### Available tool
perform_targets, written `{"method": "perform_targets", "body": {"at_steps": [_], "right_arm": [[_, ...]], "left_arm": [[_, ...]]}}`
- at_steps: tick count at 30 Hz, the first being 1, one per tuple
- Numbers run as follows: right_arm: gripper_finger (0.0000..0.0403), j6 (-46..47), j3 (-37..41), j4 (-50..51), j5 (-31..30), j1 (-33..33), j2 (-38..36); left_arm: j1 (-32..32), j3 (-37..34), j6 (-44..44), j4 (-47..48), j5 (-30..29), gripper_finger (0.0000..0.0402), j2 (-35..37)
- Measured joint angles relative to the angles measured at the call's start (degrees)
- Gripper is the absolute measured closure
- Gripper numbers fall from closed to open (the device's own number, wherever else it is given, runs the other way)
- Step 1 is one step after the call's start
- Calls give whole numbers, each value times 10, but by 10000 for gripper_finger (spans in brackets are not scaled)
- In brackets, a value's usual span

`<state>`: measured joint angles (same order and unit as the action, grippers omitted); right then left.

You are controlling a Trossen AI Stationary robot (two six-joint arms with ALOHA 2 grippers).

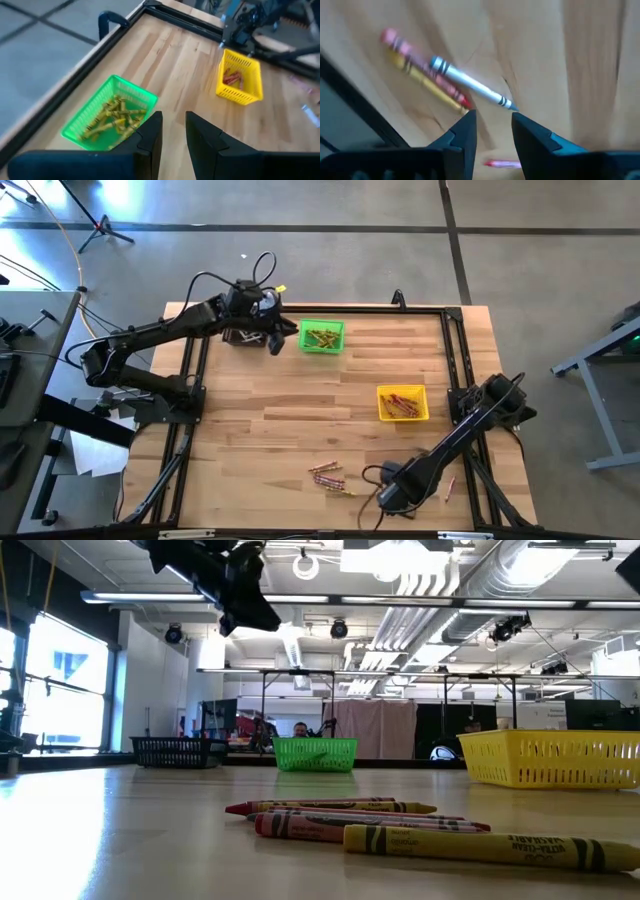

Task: Sort crayons
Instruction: Put the gray crayon into the black basket

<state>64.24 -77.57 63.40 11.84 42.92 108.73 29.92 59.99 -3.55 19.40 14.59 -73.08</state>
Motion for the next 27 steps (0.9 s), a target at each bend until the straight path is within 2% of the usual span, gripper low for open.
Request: {"method": "perform_targets", "body": {"at_steps": [4, 9, 17, 22, 27], "right_arm": [[293, -183, 1, 0, -6, 11, 0], [293, -271, 5, -7, -28, 35, 0], [293, -283, 45, -48, -33, 77, -1], [293, -283, 71, -62, -35, 89, -1], [293, -287, 86, -62, -65, 93, -11]], "left_arm": [[-16, 0, -85, 1, 8, 328, 0], [-63, 0, -163, 0, 18, 328, 0], [-142, 0, -208, -62, -15, 328, 0], [-174, 0, -232, -125, -33, 328, 0], [-194, 0, -238, -160, -34, 328, 0]]}}
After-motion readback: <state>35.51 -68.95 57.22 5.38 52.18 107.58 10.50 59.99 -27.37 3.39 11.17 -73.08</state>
